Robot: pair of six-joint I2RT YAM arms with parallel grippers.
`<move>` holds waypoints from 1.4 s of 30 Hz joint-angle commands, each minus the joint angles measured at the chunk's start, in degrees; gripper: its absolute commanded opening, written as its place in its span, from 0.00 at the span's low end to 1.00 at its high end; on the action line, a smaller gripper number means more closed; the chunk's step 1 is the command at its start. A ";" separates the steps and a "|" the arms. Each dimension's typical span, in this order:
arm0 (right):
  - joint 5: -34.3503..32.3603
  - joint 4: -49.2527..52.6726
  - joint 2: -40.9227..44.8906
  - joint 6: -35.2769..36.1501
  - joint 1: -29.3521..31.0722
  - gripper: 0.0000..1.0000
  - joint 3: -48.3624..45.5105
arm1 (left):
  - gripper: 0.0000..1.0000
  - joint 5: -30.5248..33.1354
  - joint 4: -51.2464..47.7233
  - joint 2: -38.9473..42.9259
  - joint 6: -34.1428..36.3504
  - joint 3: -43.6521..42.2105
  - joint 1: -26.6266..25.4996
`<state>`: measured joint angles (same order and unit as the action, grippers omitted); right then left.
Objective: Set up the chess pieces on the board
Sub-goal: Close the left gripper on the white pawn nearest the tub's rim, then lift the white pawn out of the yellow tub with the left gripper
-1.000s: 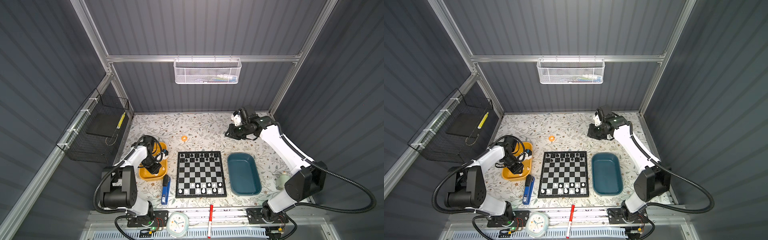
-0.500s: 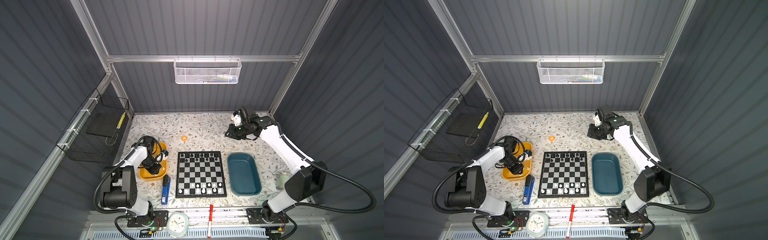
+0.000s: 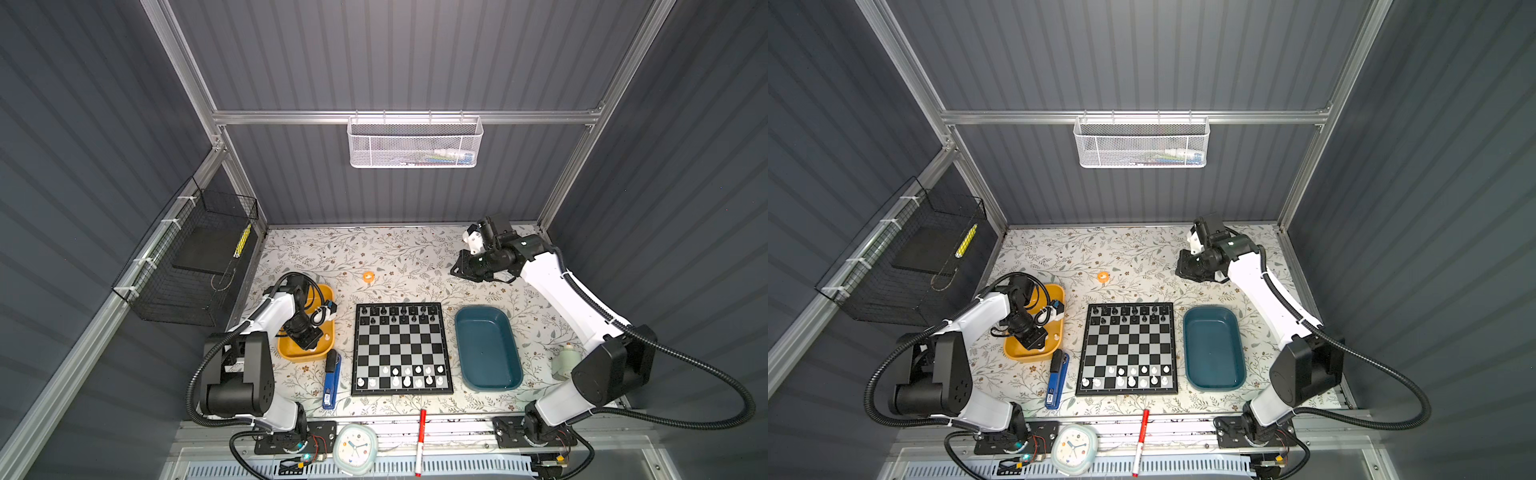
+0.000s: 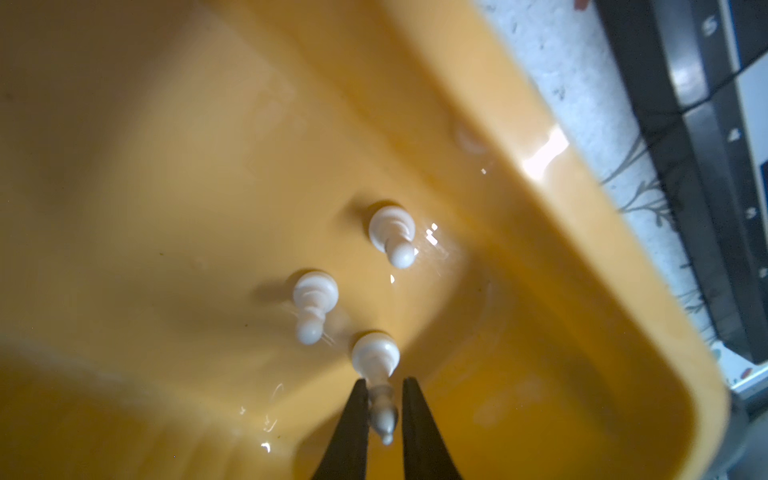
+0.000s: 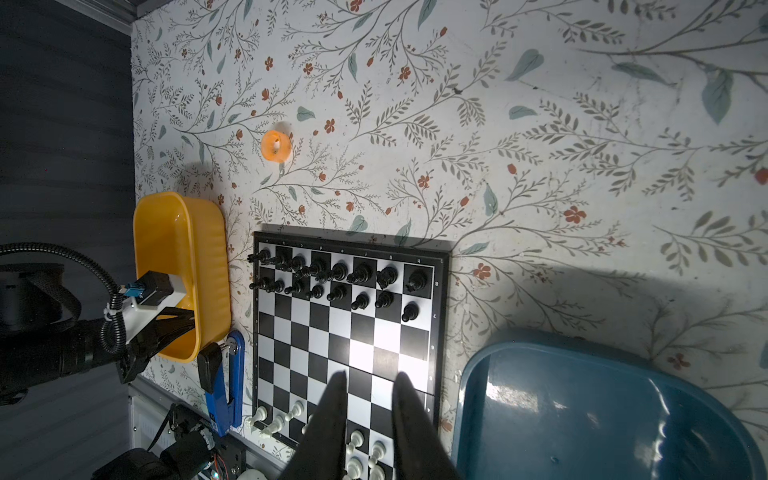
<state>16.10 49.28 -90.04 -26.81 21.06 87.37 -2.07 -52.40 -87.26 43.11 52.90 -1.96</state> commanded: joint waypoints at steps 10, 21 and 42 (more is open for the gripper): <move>-0.21 -0.57 1.17 -0.11 -0.06 0.23 -0.94 | 0.13 0.39 -0.65 1.79 0.60 -0.43 -0.27; 0.12 -1.31 0.83 0.27 -0.06 0.23 -1.19 | 0.12 1.57 -2.50 2.59 0.74 1.56 -0.32; 0.84 -3.09 0.31 1.19 -0.17 0.23 -1.77 | 0.11 2.77 -5.34 2.85 1.20 5.98 -0.30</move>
<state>16.32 46.65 -89.89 -26.52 21.04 86.15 0.51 -55.44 -84.36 43.48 56.97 -1.96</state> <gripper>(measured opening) 0.232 0.116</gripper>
